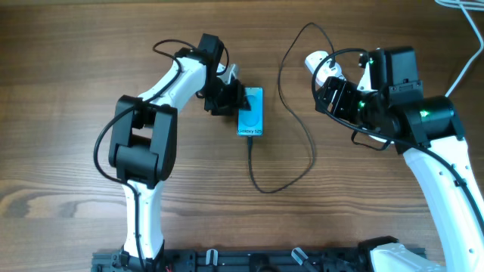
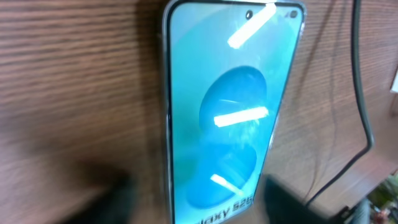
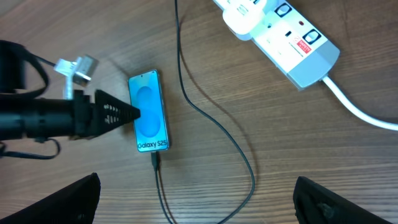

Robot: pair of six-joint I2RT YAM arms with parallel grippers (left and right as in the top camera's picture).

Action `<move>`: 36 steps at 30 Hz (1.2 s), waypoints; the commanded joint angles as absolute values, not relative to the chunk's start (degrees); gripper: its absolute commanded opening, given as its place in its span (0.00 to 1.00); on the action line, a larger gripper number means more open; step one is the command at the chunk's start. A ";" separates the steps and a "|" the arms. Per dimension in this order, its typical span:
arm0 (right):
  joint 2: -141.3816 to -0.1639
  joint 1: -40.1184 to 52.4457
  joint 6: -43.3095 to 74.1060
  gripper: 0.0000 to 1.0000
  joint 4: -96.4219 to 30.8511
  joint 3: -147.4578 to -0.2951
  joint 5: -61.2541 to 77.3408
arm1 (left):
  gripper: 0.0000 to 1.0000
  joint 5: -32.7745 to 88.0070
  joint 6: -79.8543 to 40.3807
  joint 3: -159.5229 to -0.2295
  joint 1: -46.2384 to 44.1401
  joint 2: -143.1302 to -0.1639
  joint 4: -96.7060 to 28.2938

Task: Plug charger to phone and switch on socket
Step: 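Lower the phone flat onto the table with the left gripper and release, then move the right gripper over the white power strip's socket switch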

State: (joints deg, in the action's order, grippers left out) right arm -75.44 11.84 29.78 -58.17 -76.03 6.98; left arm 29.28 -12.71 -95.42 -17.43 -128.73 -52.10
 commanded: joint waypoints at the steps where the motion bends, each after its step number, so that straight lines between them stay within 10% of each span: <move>1: -76.09 11.66 29.98 1.00 -58.37 -75.44 5.89 | 0.94 19.84 -12.40 -93.56 -16.19 -131.02 -54.11; 21: -98.54 1.61 19.64 1.00 -65.28 -96.51 -2.42 | 1.00 3.33 -21.89 -94.76 -13.65 -91.24 -59.16; 36: -112.73 -4.05 18.20 1.00 -50.68 -95.88 -10.20 | 1.00 3.33 -21.89 -94.74 -13.67 -90.11 -59.22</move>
State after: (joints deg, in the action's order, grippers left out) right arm -108.77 -4.27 19.55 -50.83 -95.46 -9.28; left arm 4.19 -21.39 -94.94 -13.72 -90.00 -59.20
